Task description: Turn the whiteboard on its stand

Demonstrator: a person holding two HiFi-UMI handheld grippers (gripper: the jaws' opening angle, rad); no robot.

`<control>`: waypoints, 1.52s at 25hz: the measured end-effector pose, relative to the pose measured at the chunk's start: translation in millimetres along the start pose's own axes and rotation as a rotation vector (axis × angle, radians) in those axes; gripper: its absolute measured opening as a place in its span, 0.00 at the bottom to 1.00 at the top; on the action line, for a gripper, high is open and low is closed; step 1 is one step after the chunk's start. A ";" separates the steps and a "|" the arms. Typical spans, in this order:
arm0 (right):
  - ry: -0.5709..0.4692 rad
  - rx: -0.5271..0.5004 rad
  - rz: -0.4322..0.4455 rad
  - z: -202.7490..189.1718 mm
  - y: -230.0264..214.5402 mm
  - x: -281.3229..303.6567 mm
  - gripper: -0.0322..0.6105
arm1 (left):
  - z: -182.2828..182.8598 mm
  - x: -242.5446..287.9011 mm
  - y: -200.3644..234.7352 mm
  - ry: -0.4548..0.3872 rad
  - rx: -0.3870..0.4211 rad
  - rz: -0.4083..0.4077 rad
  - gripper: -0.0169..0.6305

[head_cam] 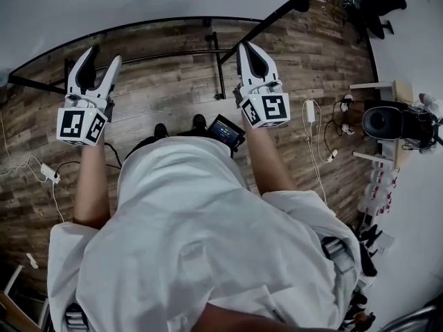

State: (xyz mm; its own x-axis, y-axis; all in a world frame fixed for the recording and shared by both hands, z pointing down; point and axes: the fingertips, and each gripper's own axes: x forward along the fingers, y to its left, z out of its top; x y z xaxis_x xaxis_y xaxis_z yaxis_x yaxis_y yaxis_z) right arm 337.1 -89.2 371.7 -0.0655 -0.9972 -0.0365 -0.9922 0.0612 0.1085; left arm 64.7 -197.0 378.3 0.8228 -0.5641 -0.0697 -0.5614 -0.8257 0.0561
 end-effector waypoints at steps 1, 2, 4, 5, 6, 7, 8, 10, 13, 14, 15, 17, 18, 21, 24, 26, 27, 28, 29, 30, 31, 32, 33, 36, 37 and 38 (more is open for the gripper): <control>0.003 0.006 0.000 -1.6 8.9 0.8 0.05 | -1.7 -5.9 3.8 0.004 -0.001 -0.004 0.41; 0.007 0.011 0.001 -3.2 17.5 1.4 0.05 | -3.6 -11.7 7.4 0.008 -0.003 -0.007 0.41; 0.016 0.010 0.008 -5.6 32.7 1.7 0.05 | -7.2 -22.1 13.1 0.016 -0.007 -0.009 0.41; 0.020 0.007 0.013 -5.9 38.9 1.3 0.05 | -8.3 -26.4 14.8 0.018 -0.010 -0.009 0.40; 0.023 0.004 0.018 -5.7 44.2 0.4 0.05 | -8.9 -30.4 15.7 0.019 -0.013 -0.010 0.39; 0.026 0.001 0.022 -5.4 49.0 -1.4 0.05 | -9.3 -34.5 15.9 0.019 -0.015 -0.011 0.37; 0.028 -0.001 0.027 -5.1 53.4 -4.5 0.05 | -9.7 -38.9 15.1 0.018 -0.017 -0.012 0.35; 0.030 -0.013 0.037 -4.3 59.9 -14.4 0.05 | -11.2 -47.2 10.4 0.016 -0.019 -0.016 0.32; 0.025 -0.038 0.044 0.0 59.9 -32.7 0.05 | -11.8 -53.7 0.7 0.018 -0.018 -0.021 0.18; 0.025 -0.044 0.042 1.4 59.2 -40.6 0.05 | -11.4 -55.8 -2.8 0.021 -0.020 -0.021 0.15; 0.026 -0.050 0.039 2.4 58.7 -49.8 0.05 | -11.2 -58.9 -7.5 0.025 -0.024 -0.020 0.12; 0.024 -0.063 0.034 4.5 58.5 -69.5 0.05 | -11.3 -65.7 -20.9 0.033 -0.024 -0.029 0.07; 0.020 -0.068 0.029 5.3 59.0 -79.2 0.05 | -11.9 -68.7 -28.6 0.038 -0.018 -0.040 0.06; 0.013 -0.046 -0.010 2.8 60.7 -112.7 0.05 | -15.7 -76.2 -53.6 0.058 -0.004 -0.069 0.05; 0.022 -0.002 -0.065 -6.3 60.0 -148.8 0.05 | -12.3 -87.1 -83.3 0.063 0.007 -0.086 0.04; 0.028 0.016 -0.077 -11.1 63.3 -162.1 0.05 | -9.8 -96.6 -95.0 0.064 0.013 -0.088 0.04; 0.027 0.023 -0.077 -12.5 66.9 -165.7 0.05 | -9.4 -102.0 -97.6 0.065 0.016 -0.086 0.04; 0.024 0.028 -0.076 -13.7 71.5 -168.3 0.05 | -9.7 -107.7 -98.7 0.067 0.018 -0.082 0.04; 0.020 0.032 -0.075 -14.7 76.6 -170.1 0.05 | -10.8 -113.5 -99.0 0.068 0.018 -0.078 0.04; 0.018 0.036 -0.074 -15.4 82.0 -171.6 0.05 | -12.5 -119.6 -99.1 0.071 0.015 -0.074 0.04; 0.016 0.041 -0.072 -15.6 87.6 -172.7 0.05 | -14.3 -125.5 -99.0 0.075 0.012 -0.073 0.05; 0.014 0.046 -0.070 -15.0 93.0 -173.5 0.05 | -15.8 -130.9 -98.9 0.081 0.010 -0.073 0.04; 0.013 0.049 -0.066 -13.8 98.2 -174.4 0.05 | -16.6 -135.5 -98.7 0.087 0.008 -0.074 0.04; 0.021 0.052 -0.057 -13.3 114.8 -175.4 0.05 | -16.1 -146.4 -95.4 0.086 0.013 -0.083 0.04; 0.026 0.056 -0.058 -14.8 121.0 -174.5 0.05 | -15.3 -150.0 -91.9 0.082 0.018 -0.086 0.05; 0.030 0.061 -0.067 -16.0 126.5 -173.1 0.05 | -14.1 -153.7 -87.1 0.075 0.022 -0.088 0.05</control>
State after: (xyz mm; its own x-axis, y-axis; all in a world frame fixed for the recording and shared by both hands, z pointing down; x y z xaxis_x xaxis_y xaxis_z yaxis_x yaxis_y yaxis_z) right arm 224.6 90.4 407.6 0.0040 -0.9999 -0.0119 -0.9989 -0.0045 0.0461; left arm -11.7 -38.4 398.2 0.8730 -0.4877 0.0018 -0.4876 -0.8725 0.0308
